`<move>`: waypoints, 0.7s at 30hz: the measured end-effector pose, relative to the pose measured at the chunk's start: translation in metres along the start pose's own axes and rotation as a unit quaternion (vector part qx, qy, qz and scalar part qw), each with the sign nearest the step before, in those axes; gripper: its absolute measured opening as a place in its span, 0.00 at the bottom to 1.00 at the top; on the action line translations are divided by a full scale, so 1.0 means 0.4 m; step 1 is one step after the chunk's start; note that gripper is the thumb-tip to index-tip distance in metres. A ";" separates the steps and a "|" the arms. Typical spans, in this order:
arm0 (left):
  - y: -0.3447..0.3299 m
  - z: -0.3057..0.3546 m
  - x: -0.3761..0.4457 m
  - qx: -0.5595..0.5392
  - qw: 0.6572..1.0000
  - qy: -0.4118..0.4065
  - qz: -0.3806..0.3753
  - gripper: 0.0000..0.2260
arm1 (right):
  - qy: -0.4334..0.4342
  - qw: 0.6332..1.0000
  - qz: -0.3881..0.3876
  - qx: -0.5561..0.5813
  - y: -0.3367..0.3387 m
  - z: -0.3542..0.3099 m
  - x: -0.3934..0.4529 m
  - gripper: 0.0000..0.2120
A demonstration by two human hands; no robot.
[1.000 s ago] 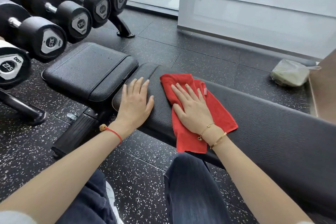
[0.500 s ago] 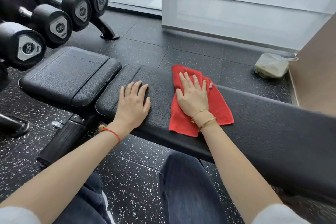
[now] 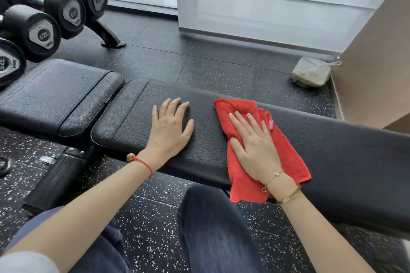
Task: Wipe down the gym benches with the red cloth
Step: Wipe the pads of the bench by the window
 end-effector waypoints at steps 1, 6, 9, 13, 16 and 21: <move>-0.005 0.005 0.000 0.000 1.000 -0.001 -0.003 0.24 | -0.011 1.000 0.005 -0.002 0.009 0.022 -0.004 0.28; -0.011 0.011 -0.006 0.003 1.000 0.002 -0.004 0.24 | -0.060 0.998 0.020 -0.009 0.020 0.090 0.008 0.28; -0.010 0.014 -0.008 0.002 1.000 0.004 0.002 0.24 | -0.073 0.997 0.021 -0.016 0.004 0.099 0.048 0.28; -0.008 0.018 -0.006 -0.007 1.000 0.019 0.016 0.21 | -0.059 0.998 0.009 -0.011 -0.036 0.073 0.124 0.28; 0.008 0.014 -0.006 -0.002 0.997 0.044 0.060 0.19 | -0.025 1.000 -0.003 -0.003 -0.073 0.019 0.173 0.29; 0.035 -0.004 -0.011 0.030 0.991 0.089 0.094 0.14 | 0.040 0.998 -0.034 0.021 -0.131 -0.118 0.216 0.30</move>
Point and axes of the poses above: each hand's wrist, its own x-axis towards the middle knuckle, its own y-axis out of the back of the hand, z = x × y, the point moved 4 cm from there along x, towards the middle knuckle, and after that the axes turned 15 degrees about z, right-handed, at the moved point
